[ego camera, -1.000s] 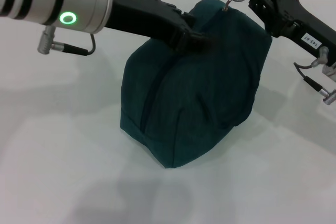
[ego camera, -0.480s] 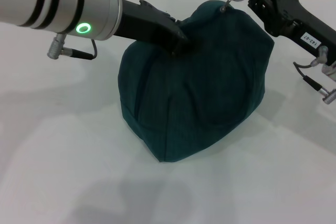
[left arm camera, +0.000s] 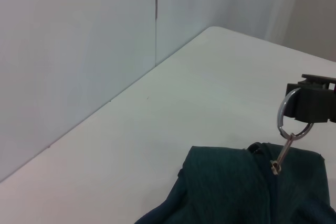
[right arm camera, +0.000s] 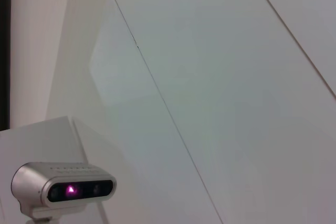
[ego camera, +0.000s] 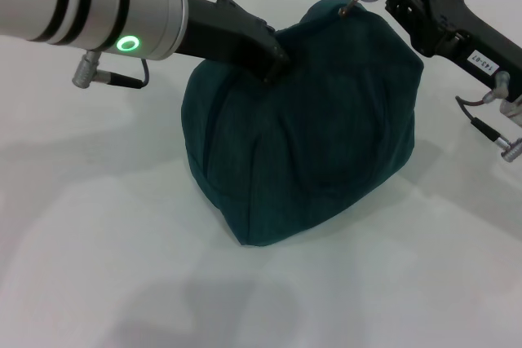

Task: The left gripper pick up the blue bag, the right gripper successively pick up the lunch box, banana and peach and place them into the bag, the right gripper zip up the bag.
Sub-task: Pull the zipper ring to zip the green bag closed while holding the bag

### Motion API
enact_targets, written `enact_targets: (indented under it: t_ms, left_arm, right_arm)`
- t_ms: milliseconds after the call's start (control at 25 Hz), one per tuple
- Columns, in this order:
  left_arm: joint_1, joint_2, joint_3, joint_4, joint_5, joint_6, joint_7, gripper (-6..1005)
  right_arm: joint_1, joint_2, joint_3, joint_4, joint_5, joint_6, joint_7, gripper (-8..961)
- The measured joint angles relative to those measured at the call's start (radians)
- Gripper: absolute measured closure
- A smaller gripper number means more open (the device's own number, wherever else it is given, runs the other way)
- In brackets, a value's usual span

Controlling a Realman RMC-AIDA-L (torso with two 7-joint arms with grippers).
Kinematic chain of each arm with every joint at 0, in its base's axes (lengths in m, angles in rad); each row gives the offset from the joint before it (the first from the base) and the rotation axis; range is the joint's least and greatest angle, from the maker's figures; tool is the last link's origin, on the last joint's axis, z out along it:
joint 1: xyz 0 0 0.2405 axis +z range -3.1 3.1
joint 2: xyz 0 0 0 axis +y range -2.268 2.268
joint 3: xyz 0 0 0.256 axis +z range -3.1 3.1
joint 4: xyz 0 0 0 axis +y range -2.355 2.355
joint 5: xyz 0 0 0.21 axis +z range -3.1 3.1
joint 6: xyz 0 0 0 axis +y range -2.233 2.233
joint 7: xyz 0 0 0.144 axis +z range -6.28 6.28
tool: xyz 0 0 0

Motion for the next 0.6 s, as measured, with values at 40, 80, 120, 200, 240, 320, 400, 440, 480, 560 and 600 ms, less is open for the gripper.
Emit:
enact_targets:
  t_ms: [40, 80, 120, 200, 240, 320, 400, 440, 480, 560, 600]
  left_arm:
    - [0.0, 0.0, 0.0, -0.001, 0.0, 0.0, 0.002, 801]
    - [0.0, 0.0, 0.0, -0.002, 0.0, 0.0, 0.003, 810]
    - [0.0, 0.0, -0.001, -0.002, 0.0, -0.001, 0.005, 818]
    - [0.001, 0.0, -0.002, -0.003, -0.001, -0.001, 0.01, 834]
    - [0.002, 0.0, -0.002, -0.003, -0.001, -0.002, 0.013, 841]
    - [0.002, 0.0, -0.002, -0.003, -0.002, -0.002, 0.014, 855]
    - [0.002, 0.0, -0.002, -0.003, -0.003, -0.003, 0.014, 869]
    - [0.002, 0.0, -0.002, -0.003, -0.003, -0.003, 0.014, 875]
    - [0.002, 0.0, -0.002, -0.002, -0.003, -0.003, 0.014, 880]
    - [0.002, 0.0, -0.002, -0.001, -0.003, -0.003, 0.014, 892]
    - [0.002, 0.0, -0.002, 0.0, -0.003, -0.003, 0.014, 897]
  right_arm:
    - [0.0, 0.0, 0.0, 0.0, 0.0, 0.0, 0.0, 913]
    - [0.0, 0.0, 0.0, 0.0, 0.0, 0.0, 0.0, 913]
    - [0.0, 0.0, 0.0, 0.0, 0.0, 0.0, 0.0, 912]
    - [0.0, 0.0, 0.0, 0.0, 0.0, 0.0, 0.0, 911]
    - [-0.001, 0.0, 0.0, 0.0, 0.001, 0.0, 0.0, 911]
    - [-0.005, 0.0, 0.0, 0.0, 0.005, 0.0, 0.0, 910]
    - [-0.008, 0.0, 0.0, 0.0, 0.009, 0.0, 0.001, 909]
    - [-0.01, 0.0, 0.0, 0.0, 0.012, 0.0, 0.001, 908]
    - [-0.011, 0.0, 0.0, 0.0, 0.015, 0.0, 0.001, 908]
    - [-0.015, 0.0, 0.001, 0.003, 0.028, -0.001, 0.001, 907]
    - [-0.017, 0.0, 0.006, 0.008, 0.033, -0.003, 0.001, 906]
